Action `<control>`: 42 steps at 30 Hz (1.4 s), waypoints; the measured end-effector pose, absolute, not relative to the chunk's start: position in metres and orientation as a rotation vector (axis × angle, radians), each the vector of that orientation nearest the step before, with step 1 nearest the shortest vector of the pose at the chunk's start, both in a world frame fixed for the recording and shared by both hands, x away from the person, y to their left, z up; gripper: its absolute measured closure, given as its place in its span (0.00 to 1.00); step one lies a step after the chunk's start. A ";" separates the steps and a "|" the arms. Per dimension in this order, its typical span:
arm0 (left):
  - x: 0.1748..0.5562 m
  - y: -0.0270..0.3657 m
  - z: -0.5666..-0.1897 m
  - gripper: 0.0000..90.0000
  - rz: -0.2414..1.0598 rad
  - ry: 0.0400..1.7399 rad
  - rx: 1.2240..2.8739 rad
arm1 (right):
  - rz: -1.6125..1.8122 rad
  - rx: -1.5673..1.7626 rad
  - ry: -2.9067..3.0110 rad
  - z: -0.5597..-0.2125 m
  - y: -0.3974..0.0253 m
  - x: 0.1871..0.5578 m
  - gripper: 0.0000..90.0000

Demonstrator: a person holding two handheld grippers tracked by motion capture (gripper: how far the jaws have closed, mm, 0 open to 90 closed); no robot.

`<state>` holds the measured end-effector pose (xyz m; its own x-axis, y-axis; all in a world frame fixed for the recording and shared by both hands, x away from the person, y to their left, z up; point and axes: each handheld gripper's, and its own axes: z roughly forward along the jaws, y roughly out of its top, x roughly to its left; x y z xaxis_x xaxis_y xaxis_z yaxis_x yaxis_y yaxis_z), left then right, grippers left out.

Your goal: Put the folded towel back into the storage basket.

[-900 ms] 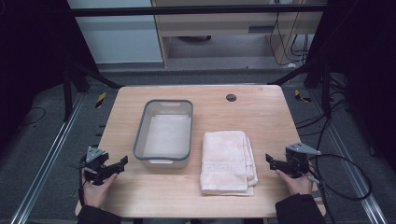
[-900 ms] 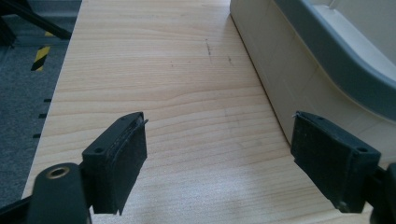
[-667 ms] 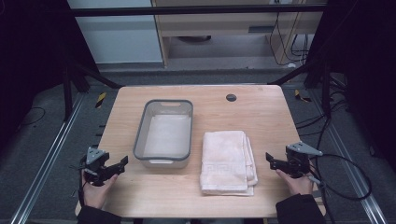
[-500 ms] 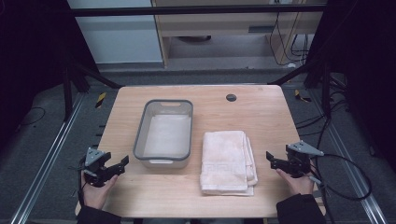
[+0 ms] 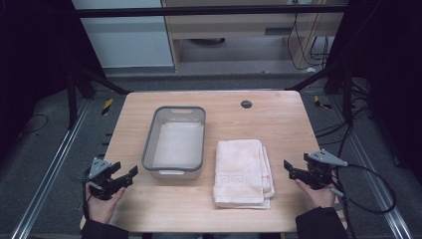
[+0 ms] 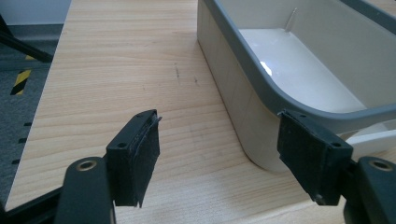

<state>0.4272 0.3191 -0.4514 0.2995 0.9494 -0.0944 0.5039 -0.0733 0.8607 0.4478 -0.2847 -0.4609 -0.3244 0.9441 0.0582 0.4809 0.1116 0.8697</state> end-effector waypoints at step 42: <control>0.427 0.290 -0.400 0.41 0.617 1.190 1.630 | 1.336 1.316 1.845 -0.414 -0.271 0.460 0.27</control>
